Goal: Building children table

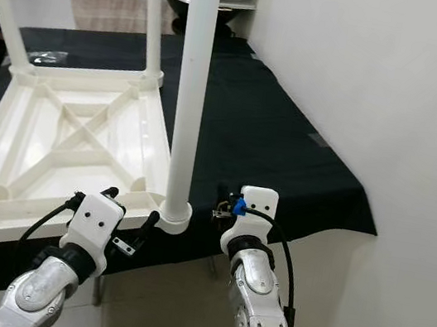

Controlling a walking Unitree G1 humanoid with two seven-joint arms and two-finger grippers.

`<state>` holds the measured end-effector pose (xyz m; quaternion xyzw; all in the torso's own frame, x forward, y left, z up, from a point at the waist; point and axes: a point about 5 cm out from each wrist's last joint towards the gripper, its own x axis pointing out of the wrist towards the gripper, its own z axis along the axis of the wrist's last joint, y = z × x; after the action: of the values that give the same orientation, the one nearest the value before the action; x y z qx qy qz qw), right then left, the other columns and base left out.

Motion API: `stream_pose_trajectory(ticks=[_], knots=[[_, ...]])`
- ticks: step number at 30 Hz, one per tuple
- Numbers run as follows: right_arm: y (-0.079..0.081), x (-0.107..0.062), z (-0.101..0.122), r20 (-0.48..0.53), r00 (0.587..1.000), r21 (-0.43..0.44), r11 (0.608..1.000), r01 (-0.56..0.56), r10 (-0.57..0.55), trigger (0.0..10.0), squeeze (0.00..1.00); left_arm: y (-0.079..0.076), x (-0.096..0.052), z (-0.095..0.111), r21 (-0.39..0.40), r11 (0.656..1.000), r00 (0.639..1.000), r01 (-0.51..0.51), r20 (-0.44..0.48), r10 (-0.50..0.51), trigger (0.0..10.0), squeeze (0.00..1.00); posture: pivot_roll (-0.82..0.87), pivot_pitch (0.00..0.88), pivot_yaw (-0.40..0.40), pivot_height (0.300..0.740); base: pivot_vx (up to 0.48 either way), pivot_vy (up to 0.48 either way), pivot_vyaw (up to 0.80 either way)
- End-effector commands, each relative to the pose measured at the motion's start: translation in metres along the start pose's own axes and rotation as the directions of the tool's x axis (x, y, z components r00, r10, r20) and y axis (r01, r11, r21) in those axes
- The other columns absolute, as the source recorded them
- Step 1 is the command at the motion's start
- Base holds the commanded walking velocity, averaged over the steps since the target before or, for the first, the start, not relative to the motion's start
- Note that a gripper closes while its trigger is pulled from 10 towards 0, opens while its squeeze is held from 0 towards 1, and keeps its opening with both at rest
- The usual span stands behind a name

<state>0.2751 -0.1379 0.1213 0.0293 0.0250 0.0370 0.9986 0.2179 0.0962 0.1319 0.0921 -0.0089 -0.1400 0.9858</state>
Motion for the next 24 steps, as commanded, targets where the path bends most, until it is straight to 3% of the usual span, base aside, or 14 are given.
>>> stream_pose_trajectory(ticks=[1, 7, 24], knots=[[-0.0063, -0.0013, 0.0007, -0.009, 0.999, -0.008, 0.999, 0.049, -0.049, 10.0, 0.00, -0.0007, -0.0007, -0.0032, -0.005, 1.000, 1.000, 0.005, -0.016, -0.005, 10.0, 0.00, 0.02, 0.019, -0.032, 0.740, 0.000, 0.000, 0.00], [-0.0070, -0.0014, 0.0004, -0.013, 0.998, -0.001, 0.998, 0.060, -0.060, 10.0, 0.00, -0.0008, -0.0010, -0.0048, -0.008, 1.000, 1.000, 0.007, -0.021, -0.007, 10.0, 0.00, 0.02, 0.022, -0.032, 0.740, 0.000, 0.000, 0.00], [-0.0083, -0.0020, -0.0012, -0.033, 0.996, -0.001, 0.997, 0.082, -0.082, 10.0, 0.00, -0.0001, -0.0022, -0.0064, -0.003, 1.000, 1.000, 0.006, -0.030, -0.007, 10.0, 0.00, 0.02, 0.023, -0.030, 0.740, -0.251, 0.000, 0.00]])
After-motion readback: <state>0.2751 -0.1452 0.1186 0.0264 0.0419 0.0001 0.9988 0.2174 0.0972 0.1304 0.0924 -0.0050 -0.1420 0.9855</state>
